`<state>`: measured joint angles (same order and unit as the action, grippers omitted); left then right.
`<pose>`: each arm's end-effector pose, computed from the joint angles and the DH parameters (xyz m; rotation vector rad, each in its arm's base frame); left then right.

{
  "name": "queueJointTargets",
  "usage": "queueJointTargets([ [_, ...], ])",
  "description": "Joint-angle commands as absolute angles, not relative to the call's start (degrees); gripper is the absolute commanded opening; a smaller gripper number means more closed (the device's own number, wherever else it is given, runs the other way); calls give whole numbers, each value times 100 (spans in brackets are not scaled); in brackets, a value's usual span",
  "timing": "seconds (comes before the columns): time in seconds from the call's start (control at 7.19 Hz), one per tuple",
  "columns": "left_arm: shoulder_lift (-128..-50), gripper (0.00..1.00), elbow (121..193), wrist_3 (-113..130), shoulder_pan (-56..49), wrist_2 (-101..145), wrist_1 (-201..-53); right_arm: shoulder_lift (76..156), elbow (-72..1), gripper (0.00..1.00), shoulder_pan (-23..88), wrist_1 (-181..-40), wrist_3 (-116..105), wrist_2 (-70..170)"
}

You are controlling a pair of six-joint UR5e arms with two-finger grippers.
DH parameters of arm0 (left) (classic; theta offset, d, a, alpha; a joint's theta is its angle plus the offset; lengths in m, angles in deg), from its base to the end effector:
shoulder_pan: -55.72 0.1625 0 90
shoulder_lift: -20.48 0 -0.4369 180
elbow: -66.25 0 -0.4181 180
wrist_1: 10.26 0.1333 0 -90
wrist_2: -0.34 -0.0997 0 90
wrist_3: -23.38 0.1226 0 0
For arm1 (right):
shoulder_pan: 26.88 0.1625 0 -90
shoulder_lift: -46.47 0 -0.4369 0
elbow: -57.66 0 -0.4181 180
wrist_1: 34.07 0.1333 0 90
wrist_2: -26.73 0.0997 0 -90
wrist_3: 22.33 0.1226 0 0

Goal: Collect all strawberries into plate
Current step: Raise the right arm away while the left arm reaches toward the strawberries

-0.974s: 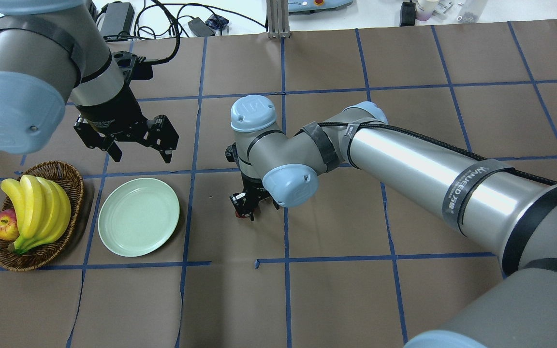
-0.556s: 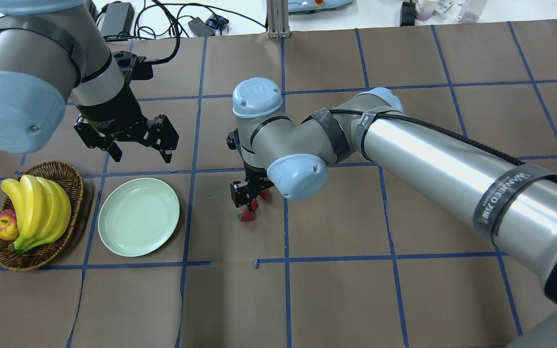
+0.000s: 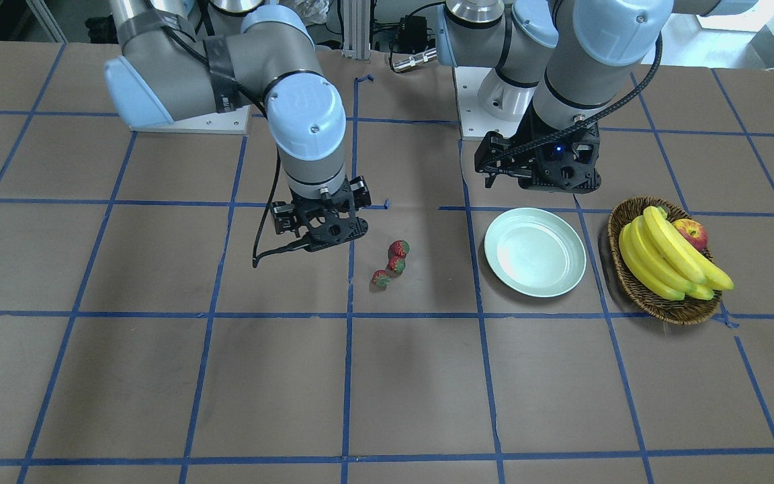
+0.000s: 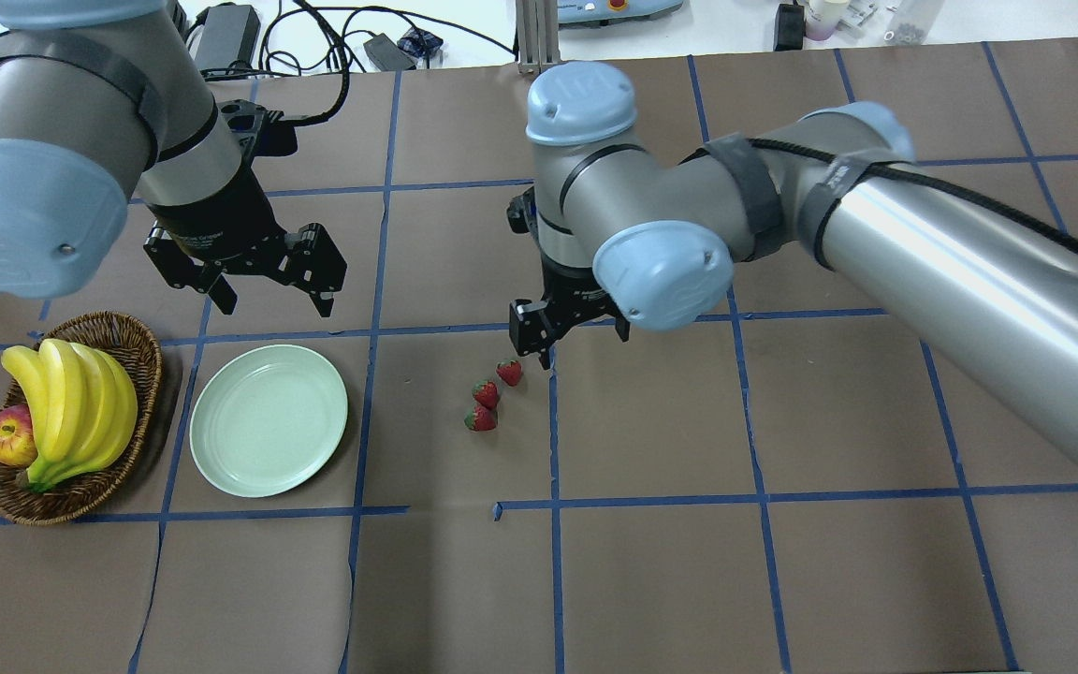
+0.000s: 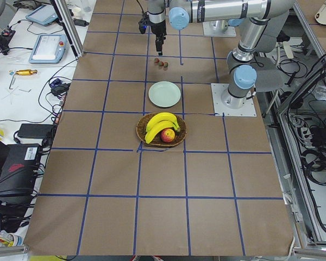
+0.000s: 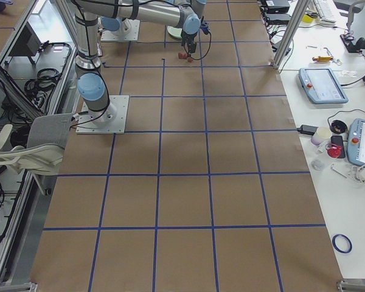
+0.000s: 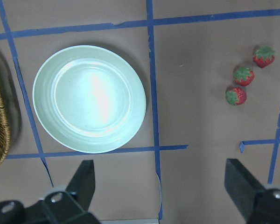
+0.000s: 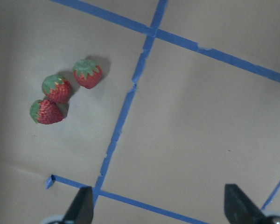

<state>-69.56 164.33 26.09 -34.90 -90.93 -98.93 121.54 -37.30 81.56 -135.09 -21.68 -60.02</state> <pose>-0.1360 -0.4973 0.4068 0.0926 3.1147 0.1855 0.3182 -0.5109 0.3061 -0.4728 3.0650 0.2518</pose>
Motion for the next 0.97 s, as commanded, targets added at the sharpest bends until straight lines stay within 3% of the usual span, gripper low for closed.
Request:
queueJointTargets([
  [0.0, -7065, 100, 16425, 2602, -3524, -9019, -9746, 12661, -3368, 100, 7265, -12753, -2198, -6176],
  [0.83, -7671, 100, 16661, 1232, -3998, -9010, -8657, 12988, -2768, 100, 6752, -12099, -2426, -6397],
])
